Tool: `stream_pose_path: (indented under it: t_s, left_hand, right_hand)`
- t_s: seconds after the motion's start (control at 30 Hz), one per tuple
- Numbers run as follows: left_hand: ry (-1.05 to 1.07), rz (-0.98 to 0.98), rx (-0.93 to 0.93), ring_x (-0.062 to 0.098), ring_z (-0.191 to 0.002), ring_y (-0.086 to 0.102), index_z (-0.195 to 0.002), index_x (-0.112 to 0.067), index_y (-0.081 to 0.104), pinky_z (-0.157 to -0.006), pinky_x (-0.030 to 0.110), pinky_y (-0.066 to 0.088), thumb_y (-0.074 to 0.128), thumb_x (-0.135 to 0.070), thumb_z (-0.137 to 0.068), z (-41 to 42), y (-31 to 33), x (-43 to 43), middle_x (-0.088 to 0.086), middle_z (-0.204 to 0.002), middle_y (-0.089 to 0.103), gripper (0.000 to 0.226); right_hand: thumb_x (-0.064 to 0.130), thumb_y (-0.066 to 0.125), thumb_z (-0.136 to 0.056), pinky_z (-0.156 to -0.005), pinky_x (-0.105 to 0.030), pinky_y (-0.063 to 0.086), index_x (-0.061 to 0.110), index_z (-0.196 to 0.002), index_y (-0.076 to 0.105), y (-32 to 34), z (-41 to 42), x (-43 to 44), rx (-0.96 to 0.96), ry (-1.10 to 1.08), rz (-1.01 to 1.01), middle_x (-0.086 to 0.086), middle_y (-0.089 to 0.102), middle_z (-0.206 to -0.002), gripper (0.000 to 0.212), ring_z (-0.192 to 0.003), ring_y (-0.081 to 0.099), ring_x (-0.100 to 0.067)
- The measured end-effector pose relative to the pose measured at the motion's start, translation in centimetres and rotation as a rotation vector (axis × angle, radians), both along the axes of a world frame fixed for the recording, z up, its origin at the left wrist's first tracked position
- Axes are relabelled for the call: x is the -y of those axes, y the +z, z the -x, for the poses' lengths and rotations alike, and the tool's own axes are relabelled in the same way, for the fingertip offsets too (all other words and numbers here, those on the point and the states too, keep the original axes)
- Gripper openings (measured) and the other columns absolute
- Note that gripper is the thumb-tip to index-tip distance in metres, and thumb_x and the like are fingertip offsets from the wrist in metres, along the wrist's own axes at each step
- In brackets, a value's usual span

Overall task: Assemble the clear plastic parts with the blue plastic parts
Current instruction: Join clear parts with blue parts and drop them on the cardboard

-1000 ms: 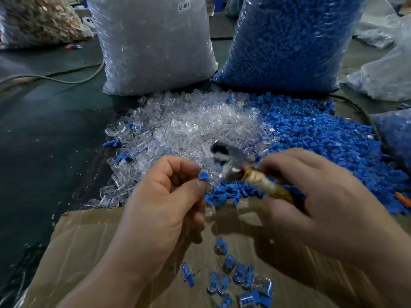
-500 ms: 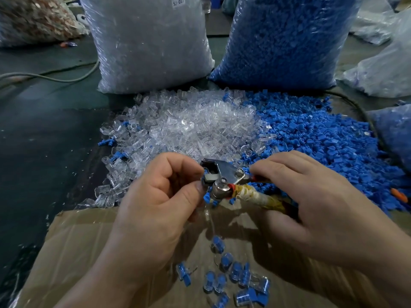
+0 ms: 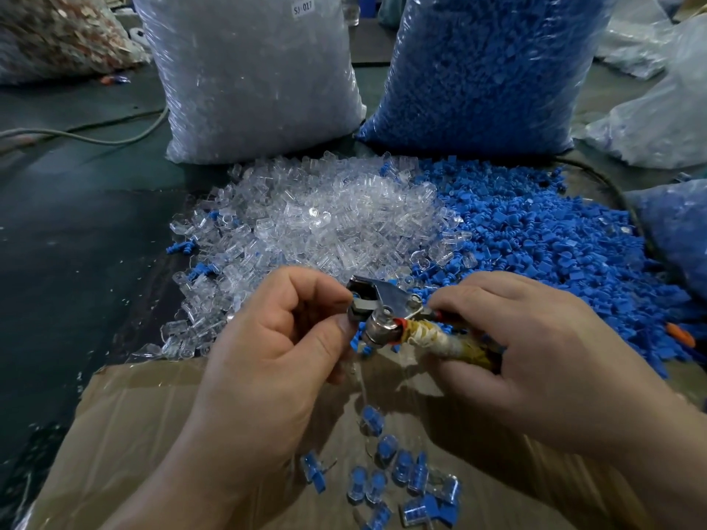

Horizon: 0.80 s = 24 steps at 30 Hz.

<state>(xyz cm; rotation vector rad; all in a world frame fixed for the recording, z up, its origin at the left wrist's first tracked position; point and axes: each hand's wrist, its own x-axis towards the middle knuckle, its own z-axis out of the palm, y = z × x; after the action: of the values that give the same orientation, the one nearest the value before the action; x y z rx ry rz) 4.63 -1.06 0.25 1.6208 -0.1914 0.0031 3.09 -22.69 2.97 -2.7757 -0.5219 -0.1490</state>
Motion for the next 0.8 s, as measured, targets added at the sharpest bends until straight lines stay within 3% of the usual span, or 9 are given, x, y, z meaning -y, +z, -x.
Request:
stream_pose_path:
  t_s: [0.13,0.23,0.33,0.5,0.57,0.7,0.8]
  left_hand:
    - [0.094,-0.106,-0.044,0.012,-0.052,0.063,-0.084,-0.036,0.067,-0.050,0.020,0.052,0.067,-0.010,-0.084,-0.5,-0.1,-0.7,0.000,-0.065,0.067,0.026]
    - [-0.002,-0.182,-0.168,0.009,-0.046,0.060,-0.081,-0.037,0.067,-0.046,0.017,0.049,0.066,-0.012,-0.083,-0.3,0.0,-0.4,0.000,-0.058,0.066,0.026]
    - [-0.064,-0.202,-0.249,0.011,-0.042,0.057,-0.079,-0.037,0.067,-0.042,0.018,0.048,0.066,-0.008,-0.087,0.1,0.0,0.4,0.005,-0.056,0.066,0.030]
    - [-0.004,-0.186,-0.276,0.014,-0.043,0.059,-0.086,-0.038,0.068,-0.041,0.017,0.045,0.065,-0.010,-0.091,0.0,-0.5,0.5,0.010,-0.062,0.070,0.029]
    - [-0.006,-0.178,-0.282,0.015,-0.044,0.061,-0.087,-0.039,0.068,-0.042,0.018,0.048,0.066,-0.013,-0.091,0.1,-0.7,0.5,0.008,-0.064,0.071,0.026]
    - [0.024,-0.233,-0.203,0.013,-0.051,0.064,-0.090,-0.041,0.068,-0.050,0.031,0.055,0.067,-0.021,-0.086,0.1,-1.2,0.7,0.001,-0.065,0.071,0.020]
    - [0.025,-0.280,-0.111,0.014,-0.057,0.066,-0.093,-0.040,0.068,-0.053,0.035,0.055,0.065,-0.031,-0.080,0.3,-1.4,0.9,-0.004,-0.068,0.072,0.015]
  right_hand:
    - [0.057,0.049,-0.078,-0.071,-0.025,0.042,0.026,-0.114,0.064,-0.2,-0.7,1.1,0.087,-0.120,0.074,0.015,0.061,-0.094,0.051,-0.087,0.057,-0.011]
    - [0.060,0.052,-0.077,-0.075,-0.035,0.044,0.022,-0.116,0.064,-0.7,-2.1,1.4,0.121,-0.236,0.160,0.006,0.062,-0.096,0.056,-0.091,0.055,-0.020]
    - [0.073,0.044,-0.074,-0.086,-0.042,0.042,0.025,-0.122,0.060,-1.1,-3.2,1.3,0.069,-0.268,0.237,0.004,0.062,-0.107,0.069,-0.101,0.052,-0.023]
    - [0.076,0.038,-0.072,-0.099,-0.039,0.026,0.036,-0.130,0.050,-1.3,-3.7,1.4,-0.045,-0.277,0.264,0.010,0.054,-0.121,0.072,-0.115,0.041,-0.018]
    - [0.071,0.042,-0.077,-0.099,-0.040,0.026,0.033,-0.128,0.054,-1.1,-3.2,1.2,0.035,-0.271,0.208,0.009,0.056,-0.123,0.065,-0.117,0.043,-0.019]
    - [0.059,0.044,-0.087,-0.085,-0.040,0.048,0.031,-0.106,0.062,-0.6,-1.2,-2.0,0.213,-0.079,0.043,0.010,0.065,-0.101,0.038,-0.095,0.059,-0.015]
    - [0.035,0.057,-0.091,-0.073,-0.041,0.043,0.022,-0.092,0.064,-1.3,-0.6,-3.7,0.233,0.089,0.082,0.003,0.062,-0.085,0.015,-0.079,0.058,-0.023]
